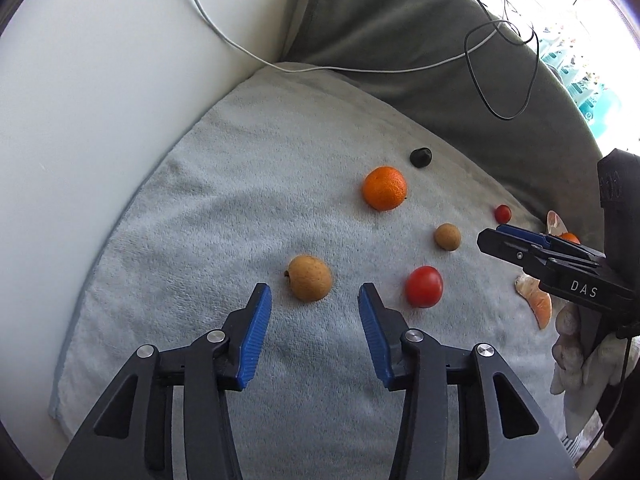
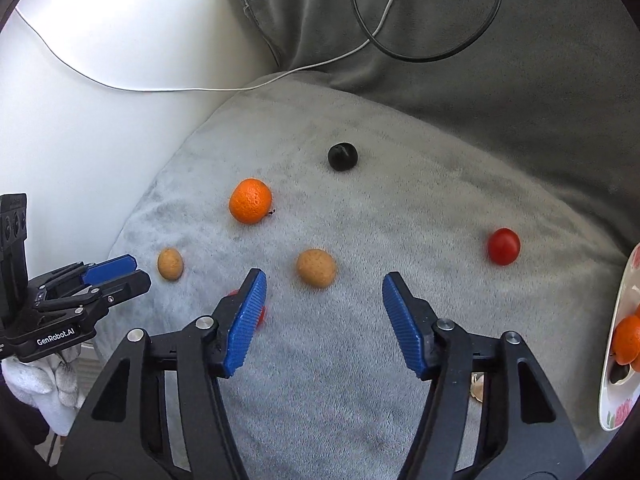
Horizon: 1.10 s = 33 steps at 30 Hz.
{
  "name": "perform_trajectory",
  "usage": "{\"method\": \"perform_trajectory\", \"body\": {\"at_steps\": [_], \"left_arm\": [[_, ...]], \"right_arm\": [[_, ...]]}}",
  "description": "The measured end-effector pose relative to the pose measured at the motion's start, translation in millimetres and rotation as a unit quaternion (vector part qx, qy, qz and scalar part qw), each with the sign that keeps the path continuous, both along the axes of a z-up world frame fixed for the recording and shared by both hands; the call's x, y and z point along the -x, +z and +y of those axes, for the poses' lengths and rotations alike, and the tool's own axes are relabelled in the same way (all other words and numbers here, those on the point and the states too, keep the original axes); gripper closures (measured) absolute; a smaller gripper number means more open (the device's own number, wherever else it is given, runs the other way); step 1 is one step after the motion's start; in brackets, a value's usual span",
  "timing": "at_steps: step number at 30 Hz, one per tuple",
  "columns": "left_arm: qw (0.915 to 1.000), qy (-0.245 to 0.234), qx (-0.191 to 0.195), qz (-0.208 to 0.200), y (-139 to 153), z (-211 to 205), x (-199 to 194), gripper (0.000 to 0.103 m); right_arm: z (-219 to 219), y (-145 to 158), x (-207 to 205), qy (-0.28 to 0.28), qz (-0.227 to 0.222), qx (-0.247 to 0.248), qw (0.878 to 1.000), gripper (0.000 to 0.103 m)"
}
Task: Organize fruits
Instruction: 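Close the right gripper around the brown kumquat while the left gripper grasps another brown fruit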
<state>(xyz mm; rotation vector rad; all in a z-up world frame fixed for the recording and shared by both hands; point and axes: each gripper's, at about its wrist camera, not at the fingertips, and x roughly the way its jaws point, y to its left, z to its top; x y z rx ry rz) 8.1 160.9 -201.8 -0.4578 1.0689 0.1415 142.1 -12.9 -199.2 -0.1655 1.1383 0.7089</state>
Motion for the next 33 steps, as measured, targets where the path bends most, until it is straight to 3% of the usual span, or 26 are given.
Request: {"method": "perform_trajectory", "body": {"at_steps": [26,33], "left_arm": [[0.9998,-0.002,0.009,0.018,-24.6,0.6,-18.7,0.074],[0.9999,-0.002,0.009,0.014,-26.6,3.5,-20.1,0.078]], "right_arm": [[33.6,-34.9,-10.4,0.034,0.018,0.038,0.999,0.074],[36.1,-37.8,-10.7,0.04,0.013,0.041,0.998,0.075]]}}
